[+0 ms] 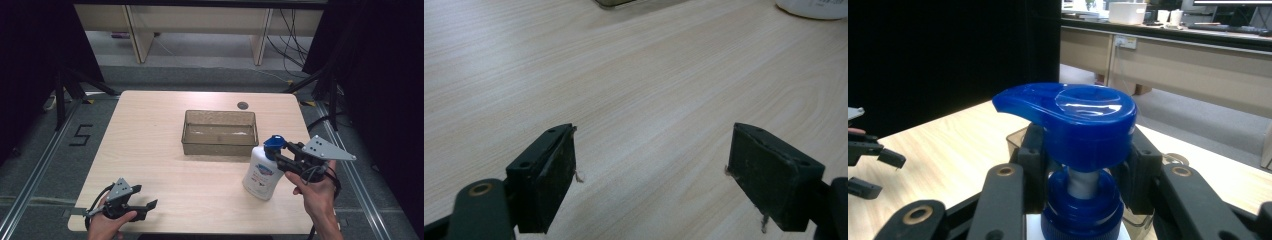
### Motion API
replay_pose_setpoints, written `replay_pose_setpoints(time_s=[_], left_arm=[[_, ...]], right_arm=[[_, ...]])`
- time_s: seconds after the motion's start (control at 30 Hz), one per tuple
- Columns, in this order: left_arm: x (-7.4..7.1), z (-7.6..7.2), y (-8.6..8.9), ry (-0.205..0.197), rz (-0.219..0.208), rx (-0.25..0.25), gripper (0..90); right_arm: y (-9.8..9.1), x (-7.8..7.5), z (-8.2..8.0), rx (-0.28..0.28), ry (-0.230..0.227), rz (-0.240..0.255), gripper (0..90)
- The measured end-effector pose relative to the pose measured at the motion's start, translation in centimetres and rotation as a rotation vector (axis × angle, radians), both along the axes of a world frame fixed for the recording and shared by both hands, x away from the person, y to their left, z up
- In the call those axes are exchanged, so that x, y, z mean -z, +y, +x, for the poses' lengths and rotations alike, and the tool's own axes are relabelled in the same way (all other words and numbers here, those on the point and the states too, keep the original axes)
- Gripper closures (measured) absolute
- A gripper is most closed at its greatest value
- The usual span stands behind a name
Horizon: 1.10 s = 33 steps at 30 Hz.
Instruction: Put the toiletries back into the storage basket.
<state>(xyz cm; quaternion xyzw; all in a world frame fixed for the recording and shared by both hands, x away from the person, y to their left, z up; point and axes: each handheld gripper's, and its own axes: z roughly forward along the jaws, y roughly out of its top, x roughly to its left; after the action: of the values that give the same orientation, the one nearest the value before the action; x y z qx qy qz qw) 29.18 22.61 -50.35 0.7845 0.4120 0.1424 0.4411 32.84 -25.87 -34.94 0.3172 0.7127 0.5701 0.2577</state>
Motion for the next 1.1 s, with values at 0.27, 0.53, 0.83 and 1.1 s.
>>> replay_pose_setpoints(time_s=[0.27, 0.53, 0.83, 1.1], left_arm=[[0.0, 0.0, 0.1, -0.002, -0.002, 0.006, 18.8], [-0.1, 0.0, 0.1, -0.002, -0.02, -0.002, 18.9], [-0.2, 0.0, 0.2, -0.001, -0.015, 0.002, 18.9], [-0.2, 0.0, 0.1, 0.0, -0.016, 0.003, 19.0]], right_arm=[[0.0, -1.3, 0.1, 0.006, -0.021, -0.013, 61.8], [0.4, -2.1, 0.5, -0.007, -0.018, -0.007, 61.8], [1.4, -2.9, 1.5, -0.026, -0.002, -0.009, 61.8], [2.2, -3.8, 2.5, -0.048, -0.001, 0.007, 61.8]])
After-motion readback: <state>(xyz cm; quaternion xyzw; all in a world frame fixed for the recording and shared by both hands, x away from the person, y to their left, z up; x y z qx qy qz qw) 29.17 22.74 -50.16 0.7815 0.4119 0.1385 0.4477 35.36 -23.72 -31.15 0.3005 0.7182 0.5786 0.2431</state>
